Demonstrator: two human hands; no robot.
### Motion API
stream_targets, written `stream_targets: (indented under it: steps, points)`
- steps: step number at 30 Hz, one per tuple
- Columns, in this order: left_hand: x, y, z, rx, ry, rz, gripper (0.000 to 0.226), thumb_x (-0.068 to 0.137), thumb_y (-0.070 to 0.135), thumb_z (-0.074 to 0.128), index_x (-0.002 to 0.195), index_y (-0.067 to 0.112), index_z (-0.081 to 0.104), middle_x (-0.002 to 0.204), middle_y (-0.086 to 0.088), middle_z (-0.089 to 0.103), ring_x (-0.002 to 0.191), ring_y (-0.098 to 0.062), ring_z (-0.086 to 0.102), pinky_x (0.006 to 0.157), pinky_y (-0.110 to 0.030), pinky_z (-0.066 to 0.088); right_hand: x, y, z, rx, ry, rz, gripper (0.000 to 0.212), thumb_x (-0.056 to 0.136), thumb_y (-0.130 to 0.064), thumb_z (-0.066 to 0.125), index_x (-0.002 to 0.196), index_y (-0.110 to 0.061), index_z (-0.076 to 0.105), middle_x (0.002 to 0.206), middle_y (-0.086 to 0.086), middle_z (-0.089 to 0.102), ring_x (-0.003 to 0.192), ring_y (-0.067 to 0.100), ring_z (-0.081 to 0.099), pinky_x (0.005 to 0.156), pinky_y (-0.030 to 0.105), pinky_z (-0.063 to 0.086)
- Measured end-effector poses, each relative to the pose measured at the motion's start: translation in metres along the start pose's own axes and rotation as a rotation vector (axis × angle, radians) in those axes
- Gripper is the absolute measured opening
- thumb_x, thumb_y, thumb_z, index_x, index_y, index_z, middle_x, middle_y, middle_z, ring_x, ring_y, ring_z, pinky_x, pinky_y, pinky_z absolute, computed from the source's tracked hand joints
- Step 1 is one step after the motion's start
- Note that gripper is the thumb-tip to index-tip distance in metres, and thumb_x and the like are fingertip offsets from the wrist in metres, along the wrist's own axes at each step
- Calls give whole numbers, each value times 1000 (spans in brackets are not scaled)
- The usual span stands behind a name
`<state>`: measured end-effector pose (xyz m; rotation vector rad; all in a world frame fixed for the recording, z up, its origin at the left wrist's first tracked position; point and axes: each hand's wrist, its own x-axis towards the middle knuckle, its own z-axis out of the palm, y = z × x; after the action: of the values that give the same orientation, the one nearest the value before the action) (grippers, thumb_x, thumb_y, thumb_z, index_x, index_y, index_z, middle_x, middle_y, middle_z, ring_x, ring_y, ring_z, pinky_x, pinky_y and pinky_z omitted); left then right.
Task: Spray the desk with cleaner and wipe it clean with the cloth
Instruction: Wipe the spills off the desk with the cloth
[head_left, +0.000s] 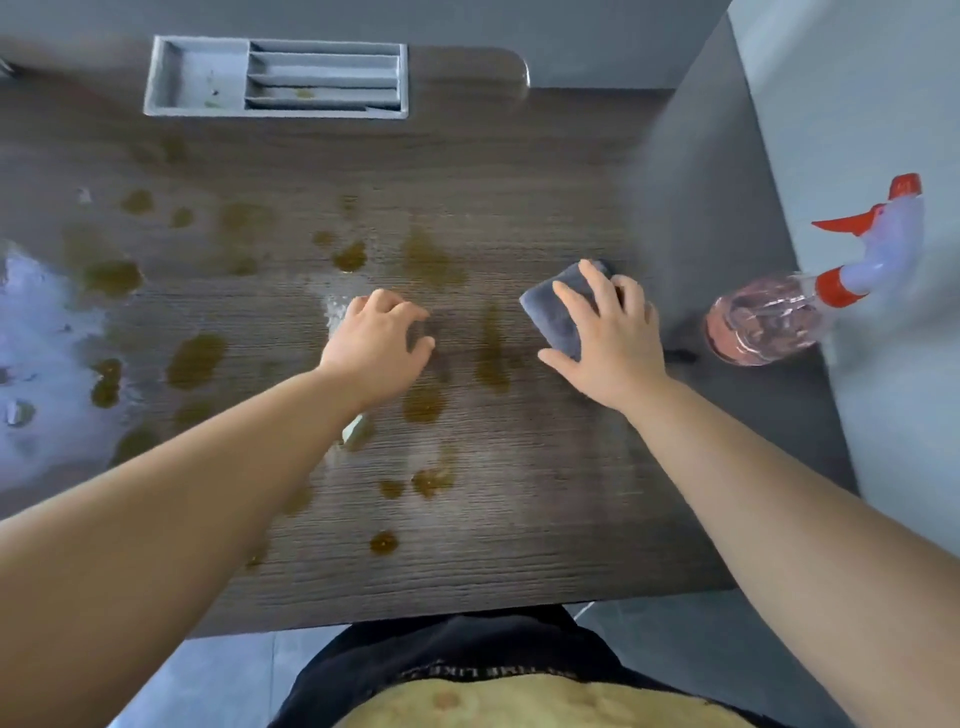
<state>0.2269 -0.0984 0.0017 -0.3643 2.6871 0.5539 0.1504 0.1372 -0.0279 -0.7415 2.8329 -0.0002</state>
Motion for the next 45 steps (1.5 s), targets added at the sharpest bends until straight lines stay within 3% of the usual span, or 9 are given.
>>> stream_targets:
  steps: [3,11,16,21,23,27,33,39,45]
  points:
    - [-6,-10,3,29,-36,-8,47,96,37,41,140,23,38,145,-2,33,135,-25,23,110,-38,27,8,2,15,0,-80,-19,66,95,-51,42,151,-27,18,160,1,4,145,35,3,114,55,10]
    - [-16,-21,11,117,-122,52,53,97,43,34,146,24,29,152,1,21,138,-26,18,114,-35,19,-1,10,25,-31,-25,-133,51,102,-36,32,150,-21,24,159,4,13,144,35,13,112,53,22]
    - [-15,-21,9,169,-163,52,54,98,46,31,147,25,24,152,1,17,138,-26,16,113,-34,19,30,-25,25,38,15,136,51,102,-41,20,152,-29,13,160,-2,3,146,30,4,116,48,11]
    - [-15,-21,7,119,-168,45,56,96,47,34,146,24,27,151,1,18,139,-26,15,112,-36,23,-24,-16,36,-95,-53,-432,53,100,-46,18,148,-26,28,156,4,26,139,36,28,108,55,29]
    - [-14,-21,7,96,-168,45,55,96,47,36,145,24,30,150,0,20,138,-27,16,111,-38,25,-23,10,36,-100,-27,-307,55,100,-48,14,149,-24,27,156,5,24,140,37,25,108,58,30]
    - [-13,-17,9,79,-167,16,52,97,45,36,144,24,32,150,-1,21,138,-27,16,108,-42,31,11,-27,34,52,56,263,53,101,-42,21,152,-28,13,160,1,3,146,33,4,116,52,11]
    - [-23,-5,14,-53,-29,10,49,94,24,41,143,23,35,146,-4,32,136,-27,24,109,-39,29,-33,-20,43,-82,9,-382,53,98,-44,22,146,-25,33,154,4,29,139,36,30,107,54,30]
    - [-67,17,33,-127,63,-40,47,92,18,43,138,24,42,141,-1,39,132,-24,28,106,-33,31,-20,-16,42,38,64,143,53,101,-40,26,152,-27,15,160,3,6,145,34,6,116,51,10]
    - [-133,14,69,-134,164,-207,47,90,20,47,136,22,44,139,-1,40,131,-24,28,104,-36,34,-72,9,56,-94,45,-650,52,97,-44,28,145,-25,36,153,4,31,138,35,32,109,54,29]
